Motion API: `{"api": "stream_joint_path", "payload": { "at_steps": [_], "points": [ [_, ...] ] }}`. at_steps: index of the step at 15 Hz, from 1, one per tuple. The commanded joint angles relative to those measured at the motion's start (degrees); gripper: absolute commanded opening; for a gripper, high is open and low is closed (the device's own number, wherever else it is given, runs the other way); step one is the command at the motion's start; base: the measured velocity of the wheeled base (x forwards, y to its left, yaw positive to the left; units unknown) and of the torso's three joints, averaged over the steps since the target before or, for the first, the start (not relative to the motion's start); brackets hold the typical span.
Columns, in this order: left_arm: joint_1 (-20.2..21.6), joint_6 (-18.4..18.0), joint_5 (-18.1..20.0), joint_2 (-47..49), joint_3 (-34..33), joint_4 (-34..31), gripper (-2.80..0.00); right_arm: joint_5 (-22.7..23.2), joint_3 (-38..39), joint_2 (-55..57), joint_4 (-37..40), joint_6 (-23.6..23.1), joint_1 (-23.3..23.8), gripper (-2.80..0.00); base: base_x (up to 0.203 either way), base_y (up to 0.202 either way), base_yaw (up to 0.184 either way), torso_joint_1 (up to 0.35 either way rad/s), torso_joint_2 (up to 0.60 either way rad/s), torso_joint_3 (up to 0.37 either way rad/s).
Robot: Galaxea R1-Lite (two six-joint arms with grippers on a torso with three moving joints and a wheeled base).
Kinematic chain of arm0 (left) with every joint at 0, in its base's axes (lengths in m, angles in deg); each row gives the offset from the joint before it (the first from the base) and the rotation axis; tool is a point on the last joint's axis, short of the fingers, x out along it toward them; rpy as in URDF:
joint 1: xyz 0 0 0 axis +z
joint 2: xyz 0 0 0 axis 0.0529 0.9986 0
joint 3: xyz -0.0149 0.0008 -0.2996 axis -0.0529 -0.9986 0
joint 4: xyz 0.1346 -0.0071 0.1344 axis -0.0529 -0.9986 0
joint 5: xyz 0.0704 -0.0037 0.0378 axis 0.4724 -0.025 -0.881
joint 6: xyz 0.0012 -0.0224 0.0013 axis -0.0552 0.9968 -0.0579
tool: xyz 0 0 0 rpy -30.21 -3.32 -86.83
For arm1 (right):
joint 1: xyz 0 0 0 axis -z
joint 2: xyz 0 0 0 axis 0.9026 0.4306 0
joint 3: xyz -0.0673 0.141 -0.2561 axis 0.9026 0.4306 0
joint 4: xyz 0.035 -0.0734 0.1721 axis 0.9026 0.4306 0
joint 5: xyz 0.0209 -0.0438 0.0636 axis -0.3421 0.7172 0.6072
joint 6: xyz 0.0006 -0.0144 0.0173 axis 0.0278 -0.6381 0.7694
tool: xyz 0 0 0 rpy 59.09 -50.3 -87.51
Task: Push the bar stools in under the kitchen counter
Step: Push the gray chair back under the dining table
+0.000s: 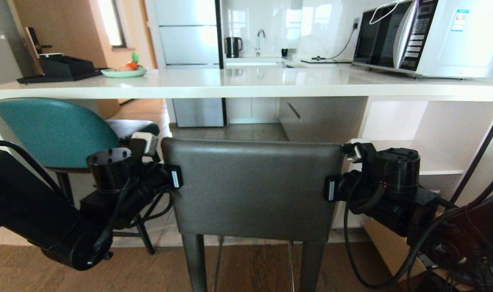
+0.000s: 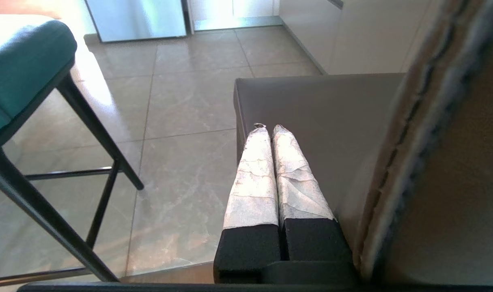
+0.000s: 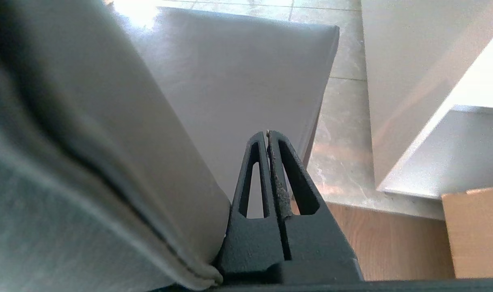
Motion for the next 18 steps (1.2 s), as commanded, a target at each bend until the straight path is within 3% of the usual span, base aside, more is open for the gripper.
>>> {"api": "stream_joint_path", "payload": {
  "at_steps": [1, 5, 10, 18],
  "points": [
    [-0.05, -0.06, 0.08, -1.08, -3.06, 0.95, -2.80, 0.07, -3.91, 4.83, 0.10, -0.15, 0.34, -2.80, 0.000, 0.000, 0.000, 0.000, 0.00, 0.000],
    [3.02, -0.18, 0.12, -0.61, -4.14, 2.92, -2.80, 0.09, -12.47, 10.02, 0.27, -0.66, 0.73, -2.80, 0.000, 0.000, 0.000, 0.011, 0.02, -0.005],
    [3.47, -0.81, 0.13, 0.69, -2.20, 2.84, -2.80, -0.04, -10.79, 7.34, 0.10, -1.47, 0.61, -2.80, 0.000, 0.000, 0.000, 0.000, 0.00, 0.000],
    [3.36, -3.91, -2.40, 9.84, 13.22, -1.30, -2.80, 0.25, -10.06, 7.00, 0.10, -1.55, 2.87, -2.80, 0.000, 0.000, 0.000, 0.000, 0.00, 0.000]
  ]
}}
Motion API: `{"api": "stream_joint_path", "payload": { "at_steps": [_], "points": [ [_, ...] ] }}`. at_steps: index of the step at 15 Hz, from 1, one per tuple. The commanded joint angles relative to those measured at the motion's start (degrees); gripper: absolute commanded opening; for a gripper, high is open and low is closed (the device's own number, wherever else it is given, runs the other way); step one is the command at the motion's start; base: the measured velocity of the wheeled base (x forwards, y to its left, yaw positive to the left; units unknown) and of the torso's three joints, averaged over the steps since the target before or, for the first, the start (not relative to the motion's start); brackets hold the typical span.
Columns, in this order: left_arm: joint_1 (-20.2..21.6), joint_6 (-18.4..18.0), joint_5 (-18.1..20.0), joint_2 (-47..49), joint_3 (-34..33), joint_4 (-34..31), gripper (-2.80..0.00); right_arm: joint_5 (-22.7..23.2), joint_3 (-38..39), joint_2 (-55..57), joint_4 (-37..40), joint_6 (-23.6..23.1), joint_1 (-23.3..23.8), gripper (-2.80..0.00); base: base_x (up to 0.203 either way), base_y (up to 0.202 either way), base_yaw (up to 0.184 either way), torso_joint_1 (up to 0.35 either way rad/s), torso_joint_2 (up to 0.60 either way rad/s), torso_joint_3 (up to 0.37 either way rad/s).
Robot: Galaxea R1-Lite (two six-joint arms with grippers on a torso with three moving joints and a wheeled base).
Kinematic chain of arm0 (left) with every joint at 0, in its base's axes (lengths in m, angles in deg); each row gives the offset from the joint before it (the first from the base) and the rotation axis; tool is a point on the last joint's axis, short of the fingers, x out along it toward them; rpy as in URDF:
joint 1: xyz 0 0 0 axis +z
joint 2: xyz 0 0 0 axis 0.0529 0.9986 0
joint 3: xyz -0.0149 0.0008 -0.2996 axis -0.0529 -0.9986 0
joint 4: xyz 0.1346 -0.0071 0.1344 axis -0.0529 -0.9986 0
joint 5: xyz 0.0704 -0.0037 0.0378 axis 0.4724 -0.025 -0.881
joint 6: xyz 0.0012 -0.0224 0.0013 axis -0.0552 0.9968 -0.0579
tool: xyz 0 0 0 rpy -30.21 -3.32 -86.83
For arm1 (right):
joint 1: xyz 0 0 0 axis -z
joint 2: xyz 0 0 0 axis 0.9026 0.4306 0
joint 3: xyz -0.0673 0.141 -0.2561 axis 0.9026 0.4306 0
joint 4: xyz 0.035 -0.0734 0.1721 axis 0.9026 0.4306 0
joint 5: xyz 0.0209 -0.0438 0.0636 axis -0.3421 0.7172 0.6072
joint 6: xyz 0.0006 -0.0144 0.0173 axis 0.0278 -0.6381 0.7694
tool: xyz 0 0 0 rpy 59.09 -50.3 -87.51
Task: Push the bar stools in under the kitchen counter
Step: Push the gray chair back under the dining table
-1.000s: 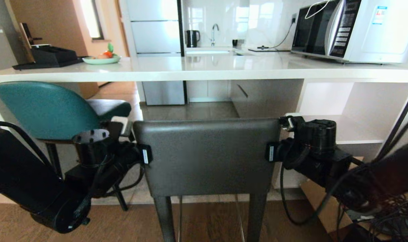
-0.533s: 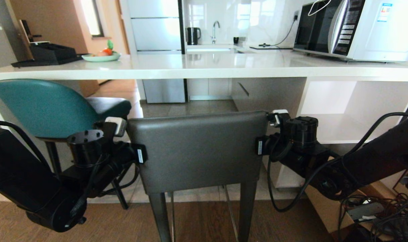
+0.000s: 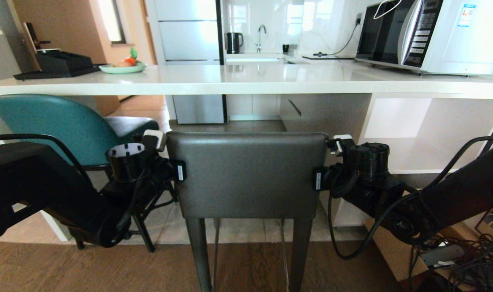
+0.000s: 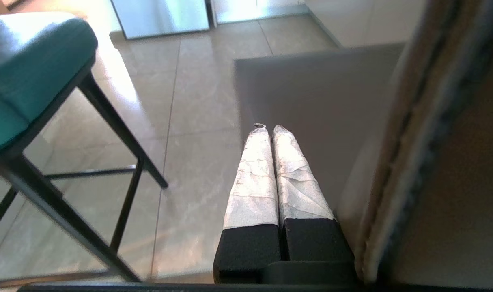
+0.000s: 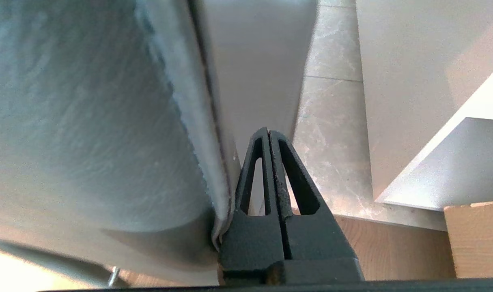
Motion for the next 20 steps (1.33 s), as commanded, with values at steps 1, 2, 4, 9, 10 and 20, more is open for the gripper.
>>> {"api": "stream_joint_path", "payload": {
  "at_steps": [1, 2, 4, 9, 10, 20],
  "points": [
    [-0.13, -0.12, -0.12, 2.88, 2.41, -0.22, -2.80, 0.42, -1.79, 0.49, -0.53, -0.04, 1.88, -2.80, 0.000, 0.000, 0.000, 0.000, 0.00, 0.000],
    [-0.13, -0.12, 0.03, 3.24, 2.74, -0.09, -2.80, 0.99, -2.99, 1.47, -0.52, -0.11, 2.79, -2.80, 0.000, 0.000, 0.000, 0.000, 0.00, 0.000],
    [-0.08, 0.16, 0.18, 3.98, 3.80, 1.83, -2.80, 1.16, -4.20, 1.81, -0.36, -0.12, 3.06, -2.80, 0.000, 0.000, 0.000, 0.000, 0.00, 0.000],
    [0.22, -0.38, -0.14, 4.16, 3.01, 2.37, -2.80, 1.07, -2.61, 1.61, -0.53, -0.39, 2.98, -2.80, 0.000, 0.000, 0.000, 0.000, 0.00, 0.000],
    [0.22, -0.38, -0.21, 4.24, 2.94, 2.15, -2.80, 1.07, -2.18, 1.45, -0.62, -0.39, 2.89, -2.80, 0.000, 0.000, 0.000, 0.000, 0.00, 0.000],
    [-0.13, -1.97, -0.18, 4.75, 2.33, 2.16, -2.80, 1.16, -1.83, 1.63, -0.62, -0.48, 2.98, -2.80, 0.115, 0.000, 0.001, -0.001, 0.00, 0.004]
  ]
}}
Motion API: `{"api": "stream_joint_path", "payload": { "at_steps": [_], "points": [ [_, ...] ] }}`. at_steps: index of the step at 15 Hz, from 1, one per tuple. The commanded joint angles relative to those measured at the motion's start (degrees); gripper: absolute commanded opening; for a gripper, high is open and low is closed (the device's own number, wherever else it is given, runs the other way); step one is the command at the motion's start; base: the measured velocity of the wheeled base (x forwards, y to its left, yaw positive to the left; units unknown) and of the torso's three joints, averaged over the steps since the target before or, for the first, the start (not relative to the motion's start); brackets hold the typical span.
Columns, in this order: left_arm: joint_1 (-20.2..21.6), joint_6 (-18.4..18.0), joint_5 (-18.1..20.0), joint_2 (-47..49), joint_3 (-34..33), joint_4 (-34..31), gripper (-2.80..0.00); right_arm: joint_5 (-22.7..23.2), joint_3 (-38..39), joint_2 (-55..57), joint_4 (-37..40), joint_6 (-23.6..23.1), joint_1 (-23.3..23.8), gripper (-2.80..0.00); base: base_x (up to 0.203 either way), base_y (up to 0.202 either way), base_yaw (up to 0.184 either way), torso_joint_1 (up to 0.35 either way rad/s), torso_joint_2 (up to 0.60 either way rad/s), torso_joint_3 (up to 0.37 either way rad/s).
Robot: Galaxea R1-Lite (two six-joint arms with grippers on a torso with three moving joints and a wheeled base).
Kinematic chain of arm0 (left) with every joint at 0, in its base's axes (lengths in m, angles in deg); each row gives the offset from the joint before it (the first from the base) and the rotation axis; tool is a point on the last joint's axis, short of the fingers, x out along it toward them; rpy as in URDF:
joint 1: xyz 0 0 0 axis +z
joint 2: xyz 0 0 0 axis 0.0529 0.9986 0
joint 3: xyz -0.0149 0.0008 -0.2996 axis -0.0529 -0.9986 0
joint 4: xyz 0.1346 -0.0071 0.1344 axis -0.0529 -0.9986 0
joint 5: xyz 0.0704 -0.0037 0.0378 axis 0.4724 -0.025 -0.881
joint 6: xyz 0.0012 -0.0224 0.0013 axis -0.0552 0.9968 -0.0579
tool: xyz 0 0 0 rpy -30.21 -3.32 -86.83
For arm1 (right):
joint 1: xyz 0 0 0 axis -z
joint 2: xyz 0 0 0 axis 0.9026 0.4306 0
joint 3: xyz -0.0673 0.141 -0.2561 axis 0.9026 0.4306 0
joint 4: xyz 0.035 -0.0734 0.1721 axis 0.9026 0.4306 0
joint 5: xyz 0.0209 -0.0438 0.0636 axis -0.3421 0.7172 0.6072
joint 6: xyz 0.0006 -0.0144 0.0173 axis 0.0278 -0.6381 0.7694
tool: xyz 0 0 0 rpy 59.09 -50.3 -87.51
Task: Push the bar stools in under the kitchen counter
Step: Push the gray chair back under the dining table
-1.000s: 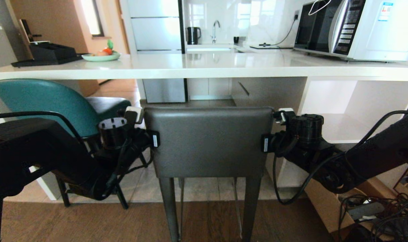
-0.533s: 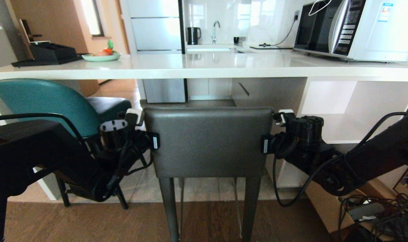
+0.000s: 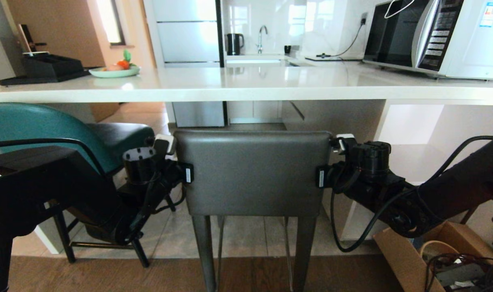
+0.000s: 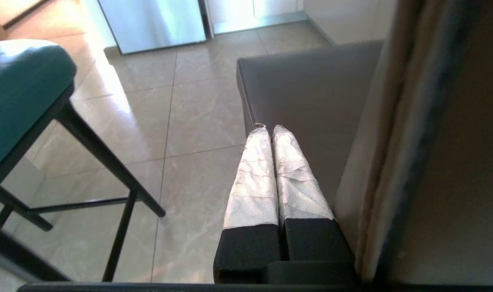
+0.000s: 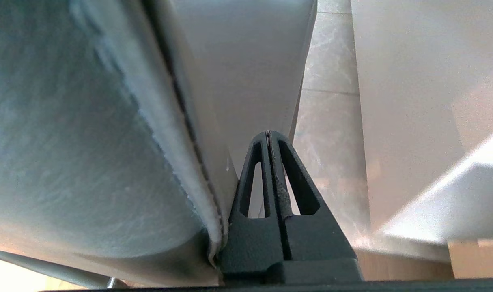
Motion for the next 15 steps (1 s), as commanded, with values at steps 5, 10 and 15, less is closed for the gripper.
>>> {"api": "stream_joint_path", "payload": {
  "at_steps": [5, 10, 15],
  "points": [
    [-0.29, -0.09, -0.07, -0.26, -0.01, 0.44, -2.80, -0.05, -0.01, -0.19, -0.36, -0.08, 0.00, -2.80, 0.190, 0.000, 0.002, 0.003, 0.00, 0.003],
    [-0.37, -0.09, -0.07, -0.18, 0.00, 0.50, -2.80, -0.05, -0.10, -0.19, -0.36, -0.08, 0.00, -2.80, 0.189, 0.000, 0.003, 0.003, 0.00, 0.002],
    [-0.80, -0.09, -0.07, -0.44, -0.18, 0.76, -2.80, -0.09, 0.06, -0.26, -0.36, 0.01, 0.00, -2.80, 0.173, 0.000, 0.001, 0.004, 0.00, 0.005]
  ]
}}
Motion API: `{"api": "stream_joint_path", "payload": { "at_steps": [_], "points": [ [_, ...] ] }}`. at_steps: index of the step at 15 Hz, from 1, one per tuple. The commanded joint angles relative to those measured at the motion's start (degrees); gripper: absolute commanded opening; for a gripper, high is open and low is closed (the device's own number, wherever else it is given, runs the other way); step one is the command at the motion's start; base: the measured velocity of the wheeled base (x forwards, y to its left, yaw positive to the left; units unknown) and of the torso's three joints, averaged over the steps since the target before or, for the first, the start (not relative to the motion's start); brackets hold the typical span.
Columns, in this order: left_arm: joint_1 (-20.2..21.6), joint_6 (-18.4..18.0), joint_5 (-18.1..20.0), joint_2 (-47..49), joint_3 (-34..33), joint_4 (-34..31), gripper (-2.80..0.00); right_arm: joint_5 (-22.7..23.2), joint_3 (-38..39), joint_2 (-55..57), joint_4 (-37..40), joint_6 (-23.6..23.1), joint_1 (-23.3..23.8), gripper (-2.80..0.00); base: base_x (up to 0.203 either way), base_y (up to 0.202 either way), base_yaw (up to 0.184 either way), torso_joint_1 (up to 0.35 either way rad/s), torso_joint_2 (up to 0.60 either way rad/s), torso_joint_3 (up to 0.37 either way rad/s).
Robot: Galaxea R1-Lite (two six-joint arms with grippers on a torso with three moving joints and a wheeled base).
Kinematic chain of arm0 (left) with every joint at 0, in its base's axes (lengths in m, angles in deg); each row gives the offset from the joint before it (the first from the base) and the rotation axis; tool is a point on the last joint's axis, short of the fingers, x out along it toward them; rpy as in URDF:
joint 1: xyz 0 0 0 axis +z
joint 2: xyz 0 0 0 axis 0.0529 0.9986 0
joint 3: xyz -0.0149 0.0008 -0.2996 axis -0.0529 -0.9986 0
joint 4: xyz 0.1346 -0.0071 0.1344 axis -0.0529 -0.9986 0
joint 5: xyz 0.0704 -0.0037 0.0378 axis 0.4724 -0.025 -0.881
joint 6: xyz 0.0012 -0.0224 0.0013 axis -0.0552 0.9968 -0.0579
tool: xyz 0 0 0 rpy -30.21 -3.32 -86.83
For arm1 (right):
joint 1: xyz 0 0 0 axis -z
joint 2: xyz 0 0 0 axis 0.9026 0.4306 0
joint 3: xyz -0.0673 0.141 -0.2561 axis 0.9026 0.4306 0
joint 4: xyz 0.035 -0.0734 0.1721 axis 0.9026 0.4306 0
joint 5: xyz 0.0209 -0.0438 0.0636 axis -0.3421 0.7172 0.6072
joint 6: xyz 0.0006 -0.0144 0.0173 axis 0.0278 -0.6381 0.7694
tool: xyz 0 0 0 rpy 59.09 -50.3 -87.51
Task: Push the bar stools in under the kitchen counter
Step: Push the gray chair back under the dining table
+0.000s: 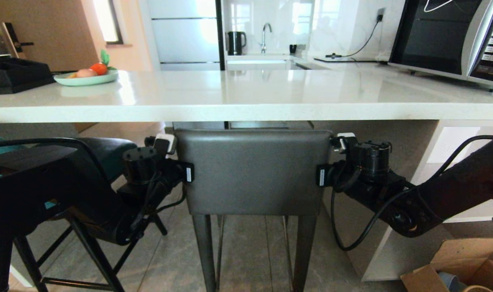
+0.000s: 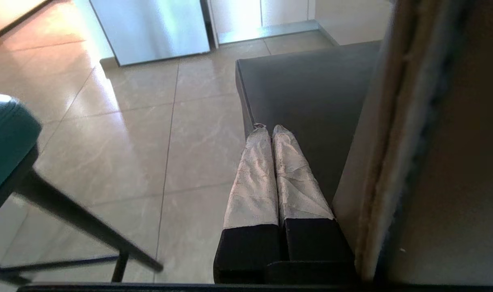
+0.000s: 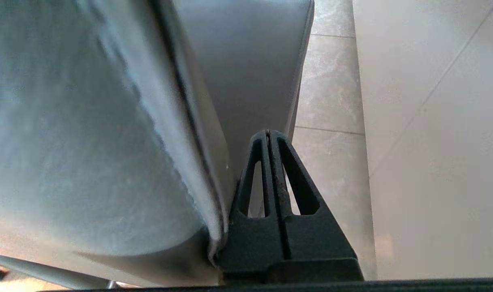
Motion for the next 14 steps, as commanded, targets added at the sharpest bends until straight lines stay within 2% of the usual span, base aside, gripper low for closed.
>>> {"api": "stream_joint_path", "payload": {
  "at_steps": [1, 3, 9, 11, 14],
  "points": [
    [-0.43, -0.02, 0.02, -0.54, -1.10, 0.44, -2.80, -0.09, 0.58, -0.48, -0.15, 0.06, -0.05, -2.80, 0.000, 0.000, 0.000, 0.000, 0.00, 0.000],
    [-1.27, -0.02, 0.02, -1.43, -4.13, 2.02, -2.80, -0.01, 2.45, -1.56, -1.22, 0.14, -0.14, -2.80, 0.000, 0.000, 0.000, 0.000, 0.00, 0.000],
    [-1.83, 0.28, -0.01, -3.35, -19.40, 15.49, -2.80, -0.27, 14.65, -8.14, -9.74, 0.49, -0.38, -2.80, 0.000, 0.000, 0.000, 0.000, 0.00, 0.000],
    [-1.17, 0.46, -0.01, -4.87, -23.85, 16.49, -2.80, -0.53, 18.18, -11.89, -10.31, 0.67, -0.50, -2.80, 0.000, 0.000, 0.000, 0.000, 0.00, 0.000],
    [1.29, 0.69, -0.34, -5.21, -24.89, 16.63, -2.80, -0.84, 21.21, -15.47, -10.44, 1.50, -0.54, -2.80, 0.000, 0.000, 0.000, 0.000, 0.00, 0.000]
  ]
}}
